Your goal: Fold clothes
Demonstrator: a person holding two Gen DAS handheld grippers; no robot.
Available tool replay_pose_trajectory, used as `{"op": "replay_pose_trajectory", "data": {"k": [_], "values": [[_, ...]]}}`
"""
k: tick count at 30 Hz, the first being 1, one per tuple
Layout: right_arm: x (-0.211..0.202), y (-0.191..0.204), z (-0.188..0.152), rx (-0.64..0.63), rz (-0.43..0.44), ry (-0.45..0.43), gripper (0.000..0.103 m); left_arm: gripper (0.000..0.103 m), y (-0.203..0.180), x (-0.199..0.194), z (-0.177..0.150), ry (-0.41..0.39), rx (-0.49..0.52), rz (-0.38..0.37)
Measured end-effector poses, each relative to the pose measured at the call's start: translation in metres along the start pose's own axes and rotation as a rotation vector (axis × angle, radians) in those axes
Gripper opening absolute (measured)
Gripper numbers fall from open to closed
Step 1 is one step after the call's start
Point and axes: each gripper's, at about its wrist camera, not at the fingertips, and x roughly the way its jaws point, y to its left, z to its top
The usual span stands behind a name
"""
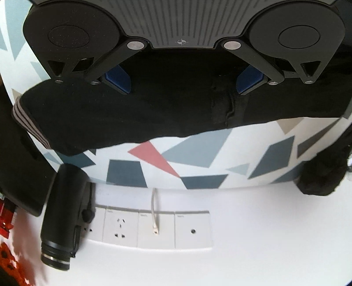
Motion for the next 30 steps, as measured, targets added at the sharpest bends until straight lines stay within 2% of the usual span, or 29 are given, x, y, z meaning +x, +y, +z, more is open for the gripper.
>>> {"op": "replay_pose_trajectory", "data": {"k": [2,5,7,9,11,12,13,16,17,18,19,20,21,22,23,24,25,27,30], "values": [[0.002,-0.006,0.000,0.033,-0.033,0.001,0.102,0.085,0.011,0.006,0.004,0.028,-0.112,-0.052],[0.003,-0.027,0.003,0.105,-0.106,-0.025,0.102,0.077,0.029,0.017,0.011,0.080,-0.277,-0.094],[0.004,-0.041,0.006,0.154,-0.154,-0.042,0.102,0.076,0.036,0.022,0.014,0.080,-0.328,-0.104],[0.004,-0.067,0.005,0.260,-0.212,-0.063,0.102,0.073,0.036,0.026,0.018,0.085,-0.321,-0.098],[0.003,-0.096,-0.001,0.379,-0.285,-0.076,0.102,0.061,0.034,0.030,0.022,0.087,-0.299,-0.087],[0.003,-0.110,-0.004,0.429,-0.319,-0.082,0.102,0.049,0.032,0.031,0.024,0.091,-0.286,-0.083],[0.003,-0.124,-0.008,0.476,-0.352,-0.089,0.102,0.044,0.030,0.033,0.026,0.095,-0.275,-0.079],[0.006,-0.160,-0.018,0.583,-0.410,-0.112,0.101,0.041,0.021,0.036,0.030,0.104,-0.237,-0.053],[0.009,-0.169,-0.019,0.598,-0.410,-0.119,0.097,0.041,0.018,0.037,0.031,0.104,-0.220,-0.041],[0.012,-0.174,-0.020,0.596,-0.413,-0.126,0.087,0.041,0.015,0.038,0.032,0.105,-0.200,-0.029],[0.014,-0.178,-0.020,0.589,-0.417,-0.133,0.082,0.040,0.013,0.039,0.033,0.106,-0.182,-0.022],[0.016,-0.180,-0.019,0.564,-0.406,-0.141,0.059,0.039,0.011,0.040,0.035,0.108,-0.162,-0.018],[0.015,-0.182,-0.020,0.563,-0.391,-0.145,0.042,0.036,0.009,0.041,0.037,0.110,-0.145,-0.014],[0.013,-0.183,-0.021,0.570,-0.375,-0.148,0.035,0.032,0.008,0.042,0.039,0.116,-0.137,-0.015],[0.011,-0.185,-0.022,0.577,-0.360,-0.150,0.021,0.029,0.007,0.042,0.041,0.120,-0.129,-0.014],[0.009,-0.187,-0.024,0.585,-0.344,-0.152,0.017,0.023,0.006,0.043,0.043,0.122,-0.116,-0.015],[0.007,-0.188,-0.025,0.592,-0.329,-0.155,0.017,0.021,0.004,0.044,0.044,0.123,-0.104,-0.016],[-0.004,-0.192,-0.036,0.626,-0.325,-0.161,0.016,0.021,0.004,0.046,0.046,0.122,-0.095,-0.016],[-0.023,-0.192,-0.058,0.607,-0.343,-0.168,0.015,0.019,0.004,0.048,0.048,0.129,-0.102,-0.031]]}}
